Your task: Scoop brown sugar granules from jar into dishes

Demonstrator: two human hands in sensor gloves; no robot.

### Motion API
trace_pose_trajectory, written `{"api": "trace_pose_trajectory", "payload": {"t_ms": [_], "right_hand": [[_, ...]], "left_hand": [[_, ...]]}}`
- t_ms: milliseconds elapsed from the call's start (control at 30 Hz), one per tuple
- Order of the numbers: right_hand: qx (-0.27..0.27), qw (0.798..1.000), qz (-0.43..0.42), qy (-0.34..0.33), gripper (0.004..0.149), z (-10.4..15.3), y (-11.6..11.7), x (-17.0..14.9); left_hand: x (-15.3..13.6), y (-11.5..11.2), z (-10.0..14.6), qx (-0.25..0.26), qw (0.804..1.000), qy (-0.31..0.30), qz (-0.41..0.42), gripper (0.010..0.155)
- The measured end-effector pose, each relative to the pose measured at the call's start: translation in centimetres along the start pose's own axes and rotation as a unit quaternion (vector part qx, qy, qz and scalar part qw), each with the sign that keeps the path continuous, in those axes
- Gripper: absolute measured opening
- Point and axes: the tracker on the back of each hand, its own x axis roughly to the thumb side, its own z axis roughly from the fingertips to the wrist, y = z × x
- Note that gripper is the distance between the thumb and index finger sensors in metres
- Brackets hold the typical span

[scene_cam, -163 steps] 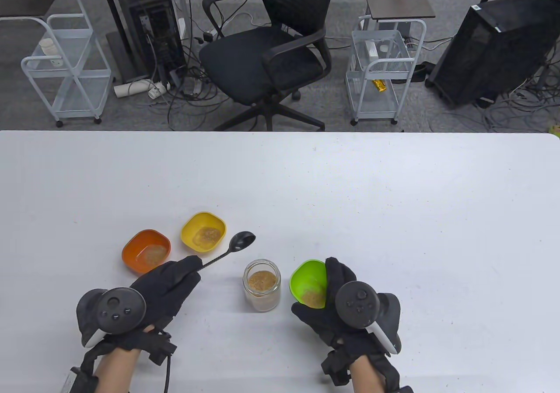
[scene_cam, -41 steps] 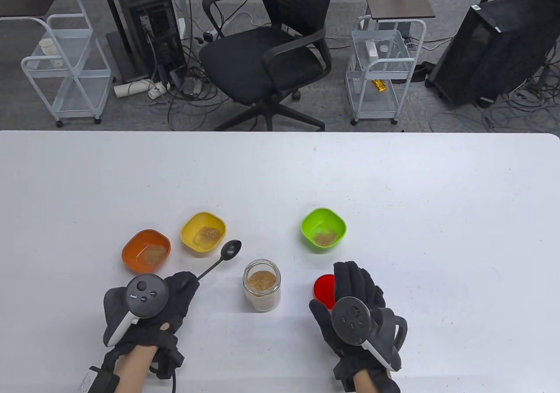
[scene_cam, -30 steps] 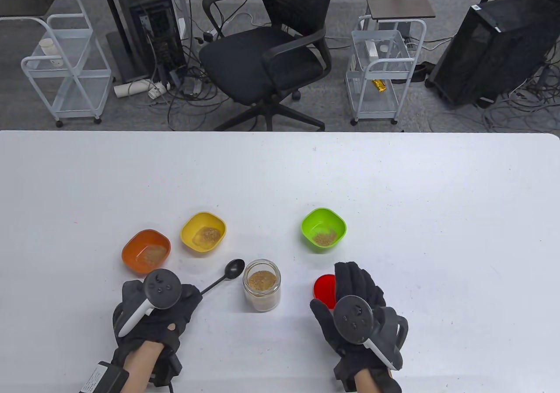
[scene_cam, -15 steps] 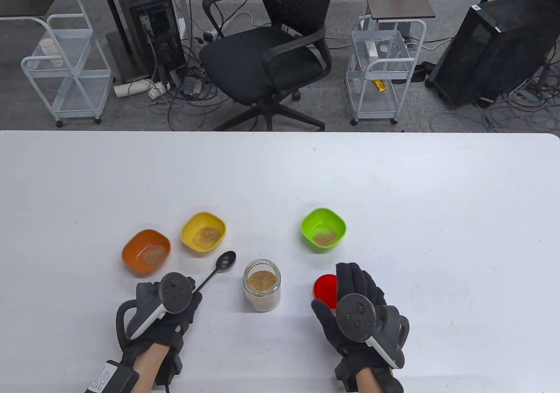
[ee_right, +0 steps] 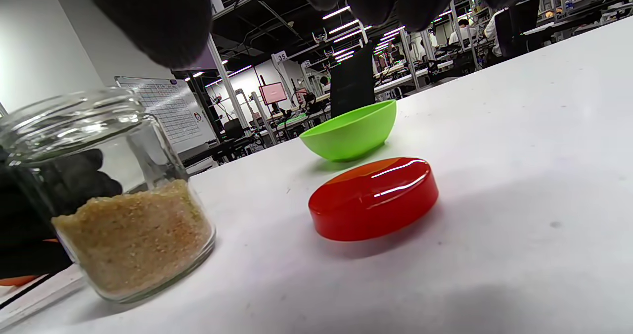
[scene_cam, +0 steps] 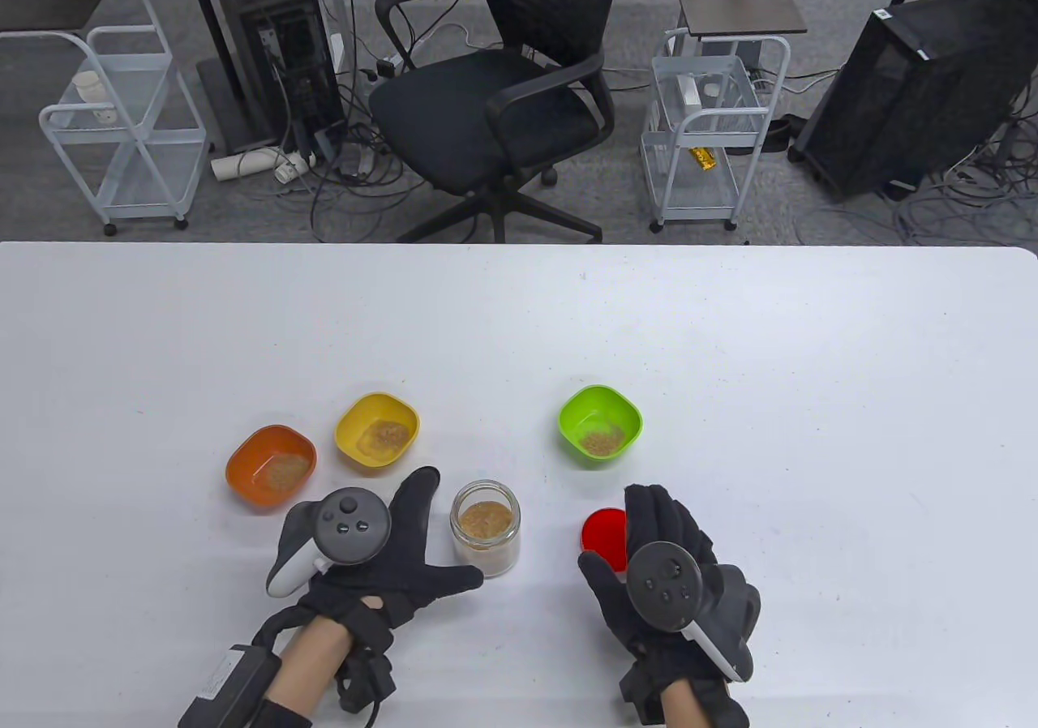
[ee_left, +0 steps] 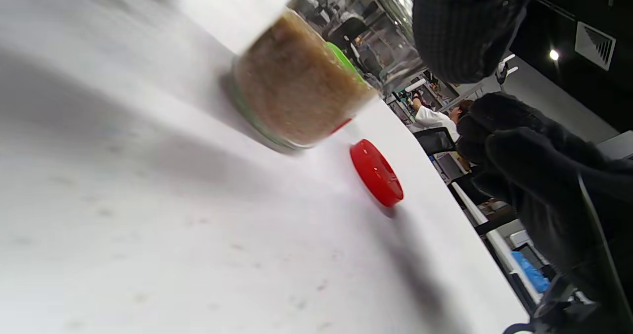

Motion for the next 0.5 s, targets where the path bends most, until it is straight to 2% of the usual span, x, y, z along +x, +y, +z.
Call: {"api": "trace_pose_trajectory", "payload": {"t_ms": [200,333,500], "right_hand": [[0.003,1.000,-0.006,-0.002,0.087,-0.1,0.0,0.0],[0.007,1.000,-0.005,-0.005,0.087,-0.1,0.2,0.1],[0.028,1.000,0.002,-0.001,0.088,-0.3,0.7,0.2]], "left_hand": [[0.0,-1.0,-1.7,-0.003,0.999,-0.005,0.053,0.125],[-0.7,-1.3,-2.0,0.010,0.997,-0.007,0.075,0.119],[-1.1,-1.4,-2.2,0.000,0.996,-0.002,0.088,0.111]]}}
